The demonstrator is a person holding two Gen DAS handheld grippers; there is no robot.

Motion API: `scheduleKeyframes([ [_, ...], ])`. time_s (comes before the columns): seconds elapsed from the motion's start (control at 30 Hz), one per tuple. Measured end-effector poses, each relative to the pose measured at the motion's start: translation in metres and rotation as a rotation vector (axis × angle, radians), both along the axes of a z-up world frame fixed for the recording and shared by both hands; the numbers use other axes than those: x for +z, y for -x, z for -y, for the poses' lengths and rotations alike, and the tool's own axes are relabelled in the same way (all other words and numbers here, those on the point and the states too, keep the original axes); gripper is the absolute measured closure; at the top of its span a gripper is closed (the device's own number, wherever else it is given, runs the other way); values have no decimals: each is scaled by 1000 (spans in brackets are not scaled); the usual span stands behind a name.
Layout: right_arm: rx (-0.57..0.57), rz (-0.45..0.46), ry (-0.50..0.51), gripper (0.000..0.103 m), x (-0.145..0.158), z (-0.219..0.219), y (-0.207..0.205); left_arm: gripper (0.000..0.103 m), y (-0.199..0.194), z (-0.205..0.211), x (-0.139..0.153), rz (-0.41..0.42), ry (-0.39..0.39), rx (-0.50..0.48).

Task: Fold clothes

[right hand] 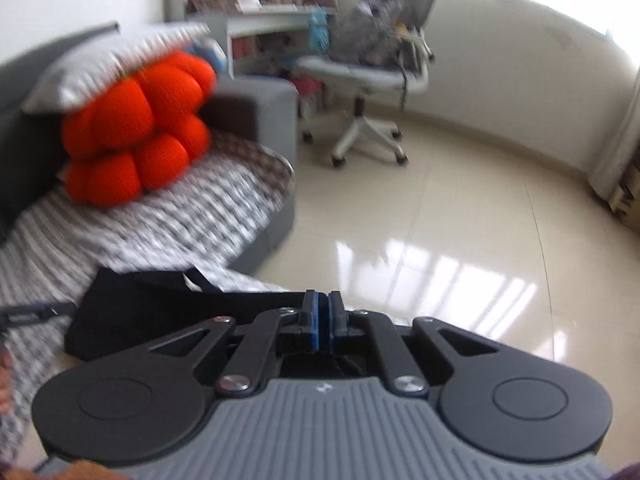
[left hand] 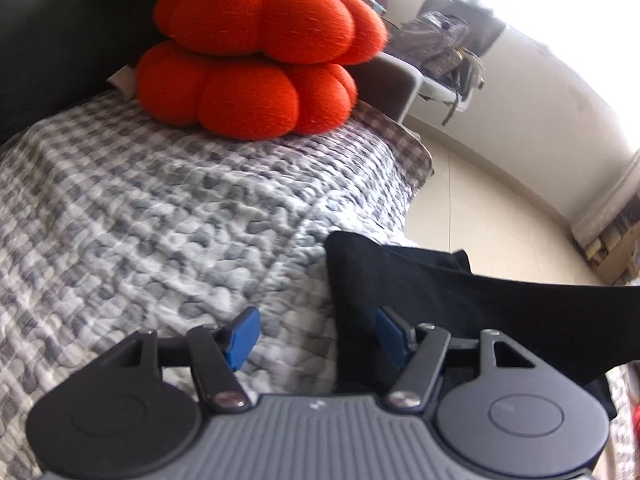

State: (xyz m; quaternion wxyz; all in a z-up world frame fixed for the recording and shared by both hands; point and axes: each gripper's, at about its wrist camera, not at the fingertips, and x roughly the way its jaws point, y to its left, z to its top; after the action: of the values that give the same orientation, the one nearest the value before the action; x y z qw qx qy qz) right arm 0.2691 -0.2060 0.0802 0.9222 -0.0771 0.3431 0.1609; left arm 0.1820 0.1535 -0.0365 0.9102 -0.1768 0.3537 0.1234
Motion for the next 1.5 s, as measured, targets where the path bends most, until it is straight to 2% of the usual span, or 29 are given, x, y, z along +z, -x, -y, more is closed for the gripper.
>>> scheduleKeyframes([
  [0.23,-81,-72,-23,95,-36,21,-20,37,-11,14,-3,-23,-51,-13],
  [0.33,-115,-99,-31,89,-58,27,-27,36,-13,13,-6,-34,-64,-13],
  [0.4,-119,-87,-76,87,-69,36,-25,36,-15,12,-8,-41,-73,-13],
  [0.43,-133,-76,-121,83,-71,44,-24,36,-15,12,-9,-44,-77,-13],
  [0.5,-156,-67,-199,52,-77,58,-19,36,-15,13,-10,-41,-85,-21],
  [0.53,-164,-70,-231,51,-80,64,-17,36,-15,14,-10,-40,-91,-24],
  [0.6,-153,-83,-261,51,-86,69,-13,36,-17,15,-10,-39,-98,-25],
  [0.7,-100,-99,-196,54,-97,56,-6,36,-19,17,-11,-40,-101,-20],
  [0.73,-97,-102,-169,59,-102,52,-6,36,-19,19,-11,-42,-106,-20],
  [0.77,-96,-105,-143,76,-106,47,-5,36,-20,20,-12,-42,-114,-21],
  [0.8,-107,-111,-112,83,-111,43,-7,36,-20,21,-12,-41,-120,-22],
  [0.87,-113,-99,-73,86,-116,39,-8,36,-20,20,-11,-41,-120,-23],
  [0.93,-105,-64,-45,94,-112,37,-3,36,-19,19,-10,-38,-115,-23],
  [1.1,-109,32,-28,95,-81,45,27,37,-17,23,-5,-25,-128,-40],
  [1.2,-107,15,18,95,-93,46,36,36,-21,30,-9,-42,-184,-54],
  [1.27,-116,-16,70,95,-113,41,31,36,-20,27,-7,-41,-172,-51],
  [1.33,-120,-10,75,95,-120,40,31,36,-19,23,-4,-34,-161,-47],
  [1.5,-125,68,39,95,-101,42,38,35,-15,15,-3,-40,-171,-43],
])
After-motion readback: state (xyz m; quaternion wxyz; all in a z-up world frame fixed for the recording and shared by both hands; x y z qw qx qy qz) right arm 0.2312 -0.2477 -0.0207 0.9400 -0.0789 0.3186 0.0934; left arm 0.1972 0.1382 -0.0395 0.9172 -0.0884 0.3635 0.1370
